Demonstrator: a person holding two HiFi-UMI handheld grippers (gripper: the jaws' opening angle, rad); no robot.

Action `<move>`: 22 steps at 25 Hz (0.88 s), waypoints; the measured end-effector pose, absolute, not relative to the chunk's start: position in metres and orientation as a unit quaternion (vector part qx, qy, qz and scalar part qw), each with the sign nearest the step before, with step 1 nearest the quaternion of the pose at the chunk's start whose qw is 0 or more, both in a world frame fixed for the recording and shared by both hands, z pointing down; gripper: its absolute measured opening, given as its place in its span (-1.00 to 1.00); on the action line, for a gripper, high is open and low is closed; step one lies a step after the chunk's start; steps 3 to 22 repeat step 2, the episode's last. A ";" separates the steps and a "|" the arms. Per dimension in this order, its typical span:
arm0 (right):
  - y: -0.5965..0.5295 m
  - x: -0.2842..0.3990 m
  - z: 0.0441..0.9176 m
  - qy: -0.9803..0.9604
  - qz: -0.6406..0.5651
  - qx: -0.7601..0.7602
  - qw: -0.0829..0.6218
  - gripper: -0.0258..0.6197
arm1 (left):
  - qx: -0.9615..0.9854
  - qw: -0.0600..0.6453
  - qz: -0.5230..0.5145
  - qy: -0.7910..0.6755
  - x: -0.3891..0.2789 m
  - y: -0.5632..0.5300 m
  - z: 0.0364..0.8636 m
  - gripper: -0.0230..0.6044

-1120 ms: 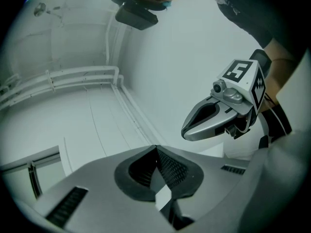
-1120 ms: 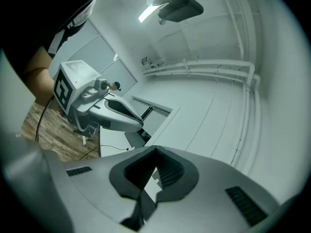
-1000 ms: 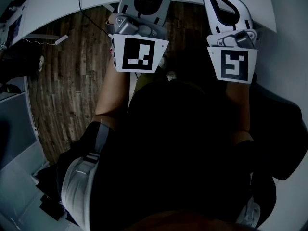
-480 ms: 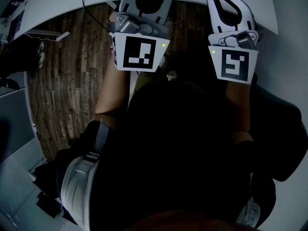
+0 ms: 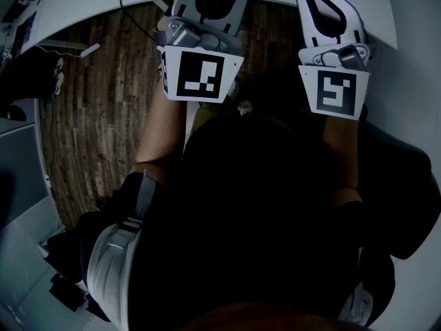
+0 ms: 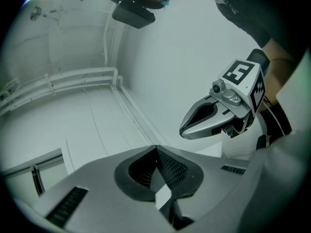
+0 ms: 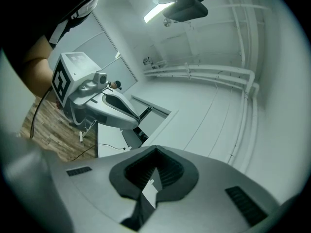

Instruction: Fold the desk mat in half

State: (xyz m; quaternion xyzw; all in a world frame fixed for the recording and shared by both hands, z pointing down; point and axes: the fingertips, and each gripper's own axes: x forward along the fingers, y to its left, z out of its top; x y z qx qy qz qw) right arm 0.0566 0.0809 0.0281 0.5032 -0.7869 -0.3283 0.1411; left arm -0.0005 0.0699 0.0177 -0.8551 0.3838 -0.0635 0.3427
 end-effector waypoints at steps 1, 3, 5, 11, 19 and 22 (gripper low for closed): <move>0.082 0.056 0.026 -0.786 -0.330 0.503 0.141 -0.83 | -0.855 0.343 -0.063 0.384 -0.001 0.071 0.017 -0.89; 0.083 0.056 0.024 -0.785 -0.333 0.503 0.140 -0.83 | -0.855 0.343 -0.063 0.383 -0.001 0.072 0.015 -0.89; 0.083 0.056 0.024 -0.785 -0.333 0.503 0.140 -0.83 | -0.855 0.343 -0.063 0.383 -0.001 0.072 0.015 -0.89; 0.083 0.056 0.024 -0.785 -0.333 0.503 0.140 -0.83 | -0.855 0.343 -0.063 0.383 -0.001 0.072 0.015 -0.89; 0.083 0.056 0.024 -0.785 -0.333 0.503 0.140 -0.83 | -0.855 0.343 -0.063 0.383 -0.001 0.072 0.015 -0.89; 0.083 0.056 0.024 -0.785 -0.333 0.503 0.140 -0.83 | -0.855 0.343 -0.063 0.383 -0.001 0.072 0.015 -0.89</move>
